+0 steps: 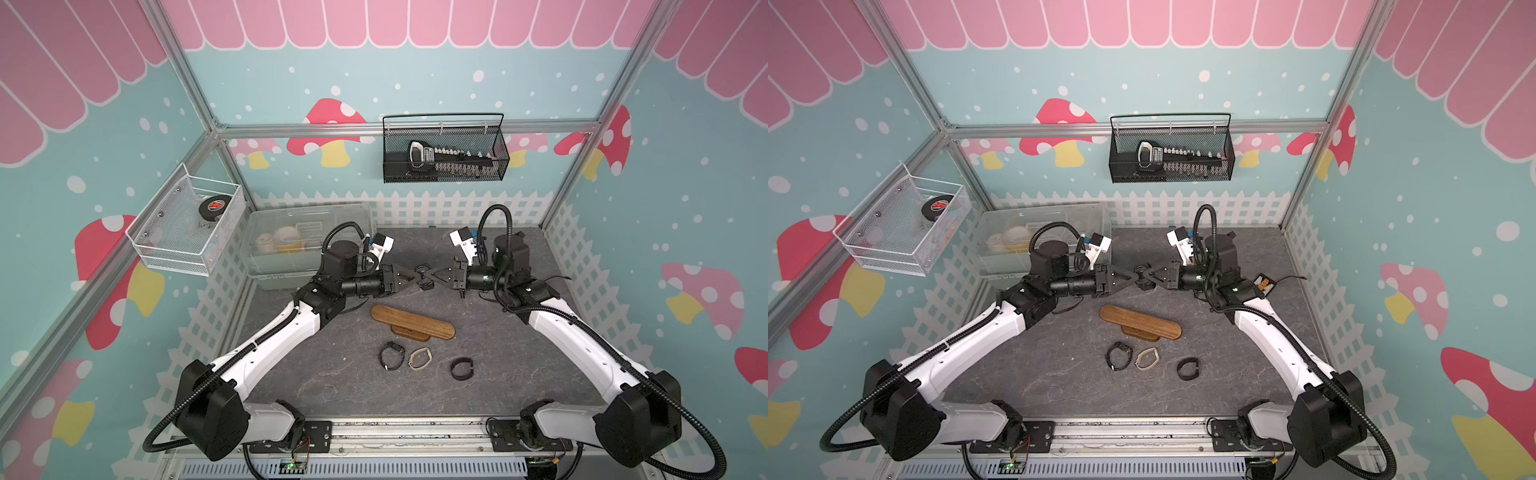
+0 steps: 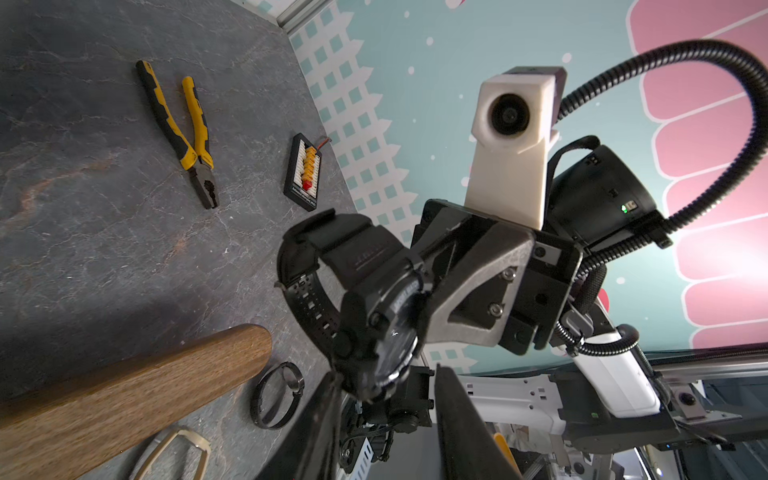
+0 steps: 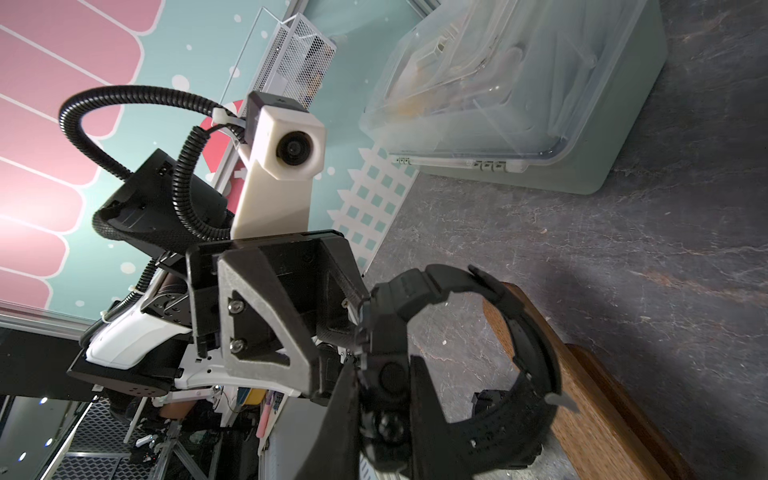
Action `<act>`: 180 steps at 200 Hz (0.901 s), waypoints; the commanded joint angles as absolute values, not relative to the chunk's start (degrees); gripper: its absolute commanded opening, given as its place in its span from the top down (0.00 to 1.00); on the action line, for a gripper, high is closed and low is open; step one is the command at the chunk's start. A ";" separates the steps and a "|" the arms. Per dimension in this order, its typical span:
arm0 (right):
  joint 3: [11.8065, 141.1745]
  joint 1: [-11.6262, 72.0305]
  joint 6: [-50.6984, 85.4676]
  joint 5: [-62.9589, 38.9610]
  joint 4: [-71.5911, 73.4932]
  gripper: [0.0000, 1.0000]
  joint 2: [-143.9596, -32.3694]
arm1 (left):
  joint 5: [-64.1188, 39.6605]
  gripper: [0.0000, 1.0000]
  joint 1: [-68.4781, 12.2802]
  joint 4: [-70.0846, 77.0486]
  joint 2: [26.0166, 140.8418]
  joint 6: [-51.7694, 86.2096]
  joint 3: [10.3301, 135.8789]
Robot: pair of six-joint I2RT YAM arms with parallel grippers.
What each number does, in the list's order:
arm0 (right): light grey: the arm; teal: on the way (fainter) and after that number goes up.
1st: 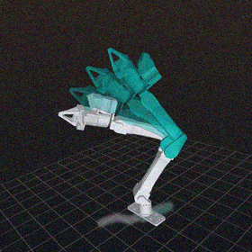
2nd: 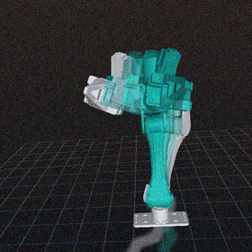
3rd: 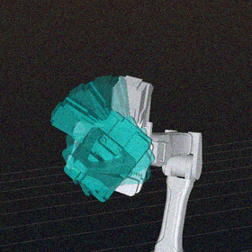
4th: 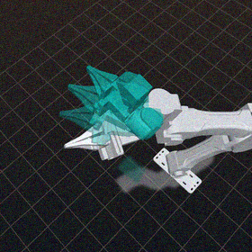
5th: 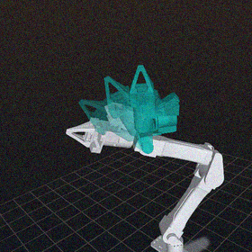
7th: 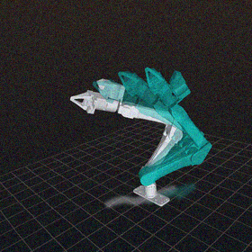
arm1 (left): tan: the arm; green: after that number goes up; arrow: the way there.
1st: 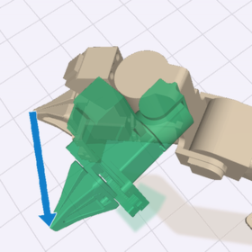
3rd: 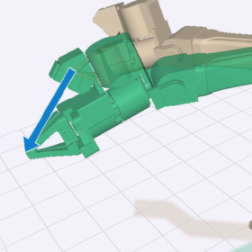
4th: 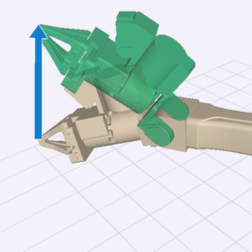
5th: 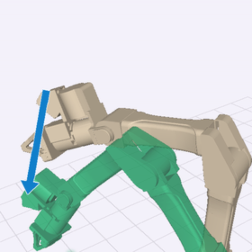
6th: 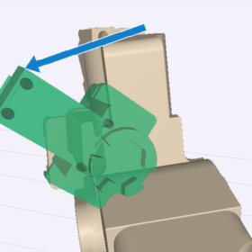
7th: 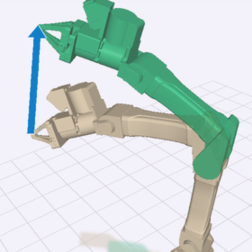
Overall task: Place watch on stand
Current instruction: Pick up the watch at the center of the board.
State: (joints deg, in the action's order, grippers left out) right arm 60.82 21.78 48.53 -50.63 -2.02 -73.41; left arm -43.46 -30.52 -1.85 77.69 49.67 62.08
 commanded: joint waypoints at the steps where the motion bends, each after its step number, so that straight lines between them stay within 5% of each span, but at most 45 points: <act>1: 59.79 22.16 51.64 -53.26 3.53 1.00 -71.87 | -45.38 0.66 -31.55 1.41 78.81 51.11 64.70; 45: 57.54 22.15 55.28 -55.28 8.46 1.00 -72.15 | -45.29 0.76 -32.03 1.23 80.11 50.90 66.79; 149: 55.81 22.15 60.16 -56.56 13.31 1.00 -72.42 | -44.08 0.75 -33.08 -0.53 80.16 50.09 69.41; 180: 55.56 22.16 60.31 -56.50 13.28 1.00 -72.21 | -43.04 0.99 -33.14 -1.44 79.52 49.69 70.33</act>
